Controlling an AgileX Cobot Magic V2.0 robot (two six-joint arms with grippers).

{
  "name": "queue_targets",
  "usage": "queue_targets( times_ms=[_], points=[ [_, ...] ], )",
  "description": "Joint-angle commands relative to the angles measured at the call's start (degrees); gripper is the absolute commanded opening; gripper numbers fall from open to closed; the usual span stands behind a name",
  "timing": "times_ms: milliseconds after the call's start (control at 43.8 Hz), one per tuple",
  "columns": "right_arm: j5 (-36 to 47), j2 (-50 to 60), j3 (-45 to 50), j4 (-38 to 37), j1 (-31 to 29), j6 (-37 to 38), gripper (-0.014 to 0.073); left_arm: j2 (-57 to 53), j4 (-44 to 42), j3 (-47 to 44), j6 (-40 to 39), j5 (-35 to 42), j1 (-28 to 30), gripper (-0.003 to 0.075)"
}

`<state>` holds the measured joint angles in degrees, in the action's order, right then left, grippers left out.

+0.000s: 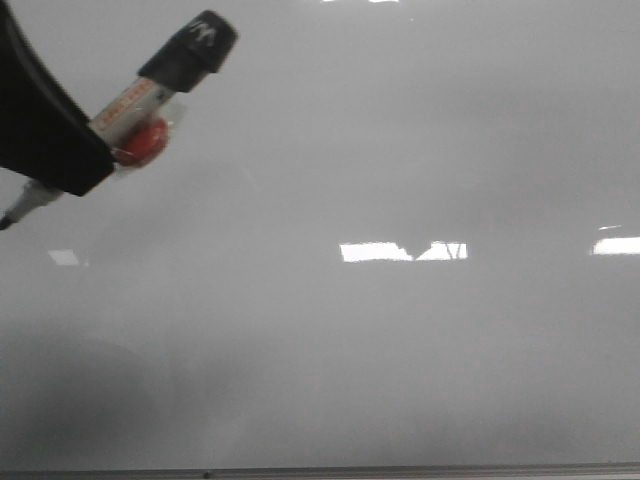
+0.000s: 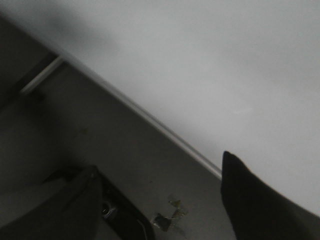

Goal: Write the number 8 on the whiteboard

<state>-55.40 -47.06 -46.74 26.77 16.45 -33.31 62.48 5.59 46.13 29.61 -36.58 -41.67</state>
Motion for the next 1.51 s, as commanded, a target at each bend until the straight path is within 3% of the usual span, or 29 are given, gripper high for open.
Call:
queue_targets(
  times_ms=[0,205,388,662,1096,1187,1370,1415,1484],
  points=[
    [0.14,-3.68,-4.03,7.84,4.19,-9.18,0.0525,-2.22,1.67,1.9,1.89,2.52,-6.0,0.0038],
    [2.92,-10.31,-6.53,15.79,12.92,-20.76,0.0525,-2.45,3.35,1.9,1.89,3.91,-14.76,0.0039],
    [7.26,-14.95,-9.36,16.26,18.33,-22.66,0.0525,-2.45,3.74,1.9,1.89,6.65,-17.34,0.0038],
    [6.19,-19.8,-13.26,16.33,22.74,-22.66,0.0518,-2.45,4.34,1.9,1.89,7.13,-17.34,0.0038],
    [1.55,-21.9,-13.6,15.99,22.75,-22.66,0.0076,-2.45,4.38,1.9,1.89,9.0,-17.34,0.0048],
    [1.65,-21.9,-13.6,15.99,22.58,-22.66,-0.0068,-2.45,4.28,1.9,1.89,9.52,-17.34,0.0144],
    [1.84,-21.9,-13.54,15.99,19.93,-22.55,-0.007,-2.45,4.28,1.9,-0.79,9.66,-17.34,0.0546],
    [1.78,-21.9,-13.41,15.99,18.58,-22.48,-0.007,-2.89,4.28,1.9,-4.19,9.66,-17.17,0.0588],
    [0.9,-21.9,-13.43,15.99,15.71,-22.37,-0.007,-4.19,4.16,1.77,-8.03,9.51,-16.22,0.0575]
  ],
)
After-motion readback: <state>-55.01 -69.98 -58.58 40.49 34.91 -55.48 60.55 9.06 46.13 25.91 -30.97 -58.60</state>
